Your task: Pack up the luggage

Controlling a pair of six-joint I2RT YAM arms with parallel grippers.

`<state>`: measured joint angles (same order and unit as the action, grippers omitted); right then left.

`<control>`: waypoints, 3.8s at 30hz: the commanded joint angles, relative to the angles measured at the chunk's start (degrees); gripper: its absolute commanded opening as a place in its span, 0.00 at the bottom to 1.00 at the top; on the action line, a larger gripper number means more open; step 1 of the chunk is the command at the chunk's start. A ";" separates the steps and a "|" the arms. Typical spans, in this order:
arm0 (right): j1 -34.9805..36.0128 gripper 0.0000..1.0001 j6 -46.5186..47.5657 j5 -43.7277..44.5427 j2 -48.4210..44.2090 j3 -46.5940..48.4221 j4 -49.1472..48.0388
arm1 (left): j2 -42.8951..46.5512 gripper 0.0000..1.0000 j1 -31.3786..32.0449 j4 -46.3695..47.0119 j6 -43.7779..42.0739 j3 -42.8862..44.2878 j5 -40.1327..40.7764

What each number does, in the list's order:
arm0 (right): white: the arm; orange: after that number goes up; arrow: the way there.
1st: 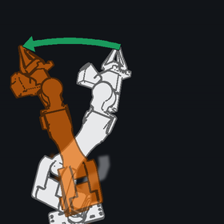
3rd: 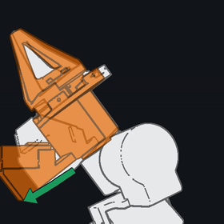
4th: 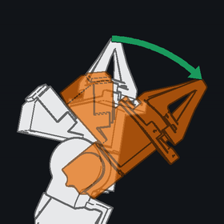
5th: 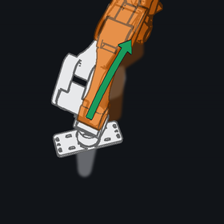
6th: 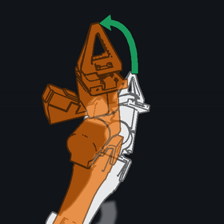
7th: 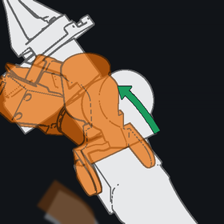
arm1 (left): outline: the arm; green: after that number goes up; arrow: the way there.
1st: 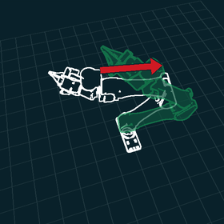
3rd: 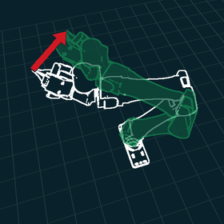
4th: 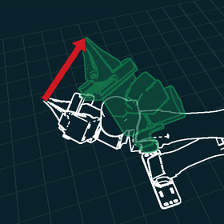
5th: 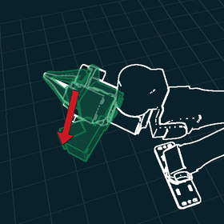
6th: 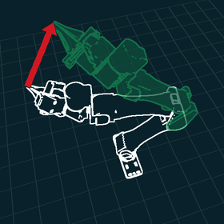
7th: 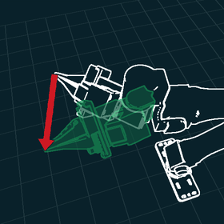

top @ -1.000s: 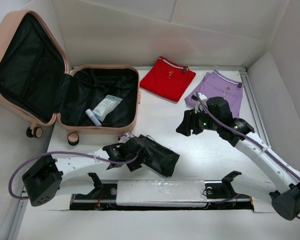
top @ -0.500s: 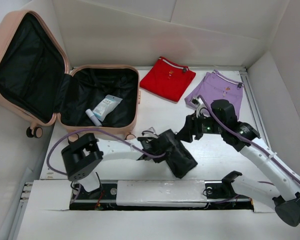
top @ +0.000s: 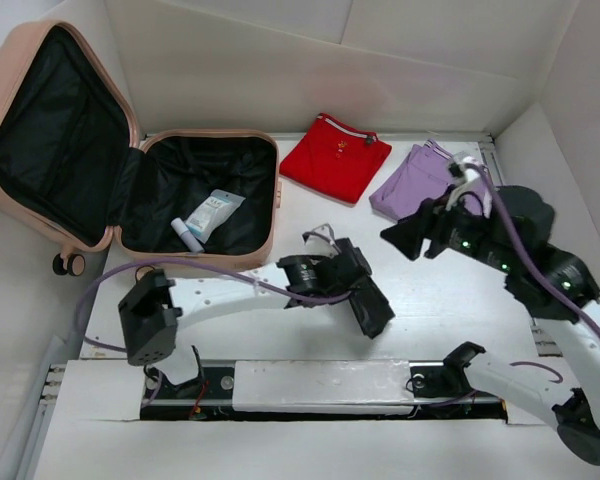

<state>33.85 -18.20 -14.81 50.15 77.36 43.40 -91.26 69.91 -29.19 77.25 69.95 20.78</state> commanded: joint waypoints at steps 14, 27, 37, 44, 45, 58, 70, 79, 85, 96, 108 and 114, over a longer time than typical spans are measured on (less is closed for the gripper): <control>-0.27 0.63 -2.72 10.42 -1.81 7.20 2.75 | 16.98 0.00 -41.36 6.68 -35.04 15.66 -1.08; -1.32 0.64 -3.25 12.70 -1.81 -3.96 3.27 | 23.57 0.87 -65.60 11.44 -29.28 -5.88 -16.81; -6.59 0.63 -3.25 17.79 -2.34 -5.82 4.94 | 11.75 0.86 -39.70 14.78 -24.97 7.63 -13.14; -8.36 0.61 -3.25 17.72 -5.94 -5.99 7.66 | -9.70 0.81 -35.63 24.78 -11.08 16.16 -16.20; -8.36 0.61 -3.25 16.23 -6.55 -7.13 7.67 | -15.12 0.81 -35.63 24.27 -9.68 18.44 -16.20; -8.88 0.61 -2.11 9.89 -11.30 -11.80 9.25 | -39.86 0.76 -34.40 13.30 9.75 42.80 -5.04; -5.81 0.61 -0.96 12.43 -11.30 -10.57 9.77 | -51.21 0.72 -34.40 1.24 14.50 54.32 -0.29; -5.28 0.61 -0.44 12.96 -11.30 -10.57 9.78 | -55.51 0.33 -35.02 4.48 12.58 57.31 -2.31; -5.28 0.61 -0.44 13.49 -11.30 -8.90 9.78 | -55.70 0.00 -34.14 8.98 7.14 57.84 -5.39; -5.28 0.61 -0.96 14.02 -9.02 -10.04 7.40 | -27.49 0.00 -25.09 24.51 2.73 10.76 -6.09; -5.28 0.61 -1.49 10.06 -6.73 -10.04 4.59 | -19.74 0.69 -23.59 18.38 3.51 2.04 -3.46; -5.28 0.61 -0.96 10.59 -7.79 -9.51 5.82 | -21.40 0.68 -26.75 20.75 6.76 -0.18 -4.07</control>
<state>28.18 -19.42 -3.75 43.27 66.28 51.81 -111.26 44.95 -5.17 82.26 71.26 15.38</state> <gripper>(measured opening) 0.616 0.685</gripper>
